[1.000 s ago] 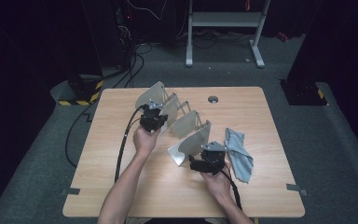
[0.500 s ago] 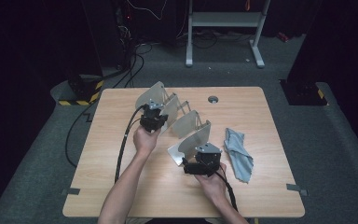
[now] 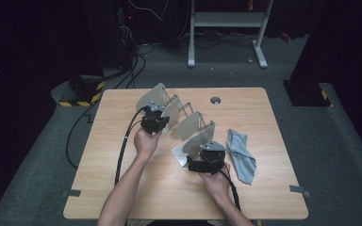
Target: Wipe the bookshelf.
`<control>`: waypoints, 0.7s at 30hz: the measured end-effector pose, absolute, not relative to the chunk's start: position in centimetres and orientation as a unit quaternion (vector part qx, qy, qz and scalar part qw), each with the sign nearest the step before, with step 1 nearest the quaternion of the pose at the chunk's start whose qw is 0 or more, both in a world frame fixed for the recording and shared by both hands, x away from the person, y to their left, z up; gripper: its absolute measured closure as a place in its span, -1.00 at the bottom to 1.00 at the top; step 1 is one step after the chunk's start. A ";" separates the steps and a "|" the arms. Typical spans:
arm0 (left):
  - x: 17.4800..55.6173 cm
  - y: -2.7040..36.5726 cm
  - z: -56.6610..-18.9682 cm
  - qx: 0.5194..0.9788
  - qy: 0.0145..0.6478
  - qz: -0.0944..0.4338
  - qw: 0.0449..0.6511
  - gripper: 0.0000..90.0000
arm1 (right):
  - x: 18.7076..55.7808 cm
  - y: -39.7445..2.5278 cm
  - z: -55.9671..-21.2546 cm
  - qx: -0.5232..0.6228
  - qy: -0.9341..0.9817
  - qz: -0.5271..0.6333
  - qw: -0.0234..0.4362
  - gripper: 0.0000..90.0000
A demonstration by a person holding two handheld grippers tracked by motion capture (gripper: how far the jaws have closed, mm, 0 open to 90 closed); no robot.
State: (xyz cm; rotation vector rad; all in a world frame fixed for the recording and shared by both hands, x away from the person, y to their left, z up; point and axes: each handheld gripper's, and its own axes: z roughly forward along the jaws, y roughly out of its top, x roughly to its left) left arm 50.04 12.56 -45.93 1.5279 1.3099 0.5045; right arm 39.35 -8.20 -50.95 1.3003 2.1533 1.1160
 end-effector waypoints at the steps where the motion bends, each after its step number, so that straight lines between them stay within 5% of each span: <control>1: 50.0 12.6 -45.9 0.634 0.544 0.209 0.508 0.98 | 39.4 -8.4 -50.9 0.462 0.768 0.401 0.189 -0.78; 21: 49.2 13.1 -46.0 0.630 0.549 0.215 0.505 0.98 | 40.6 -10.7 -50.3 0.445 0.784 0.403 0.157 -0.24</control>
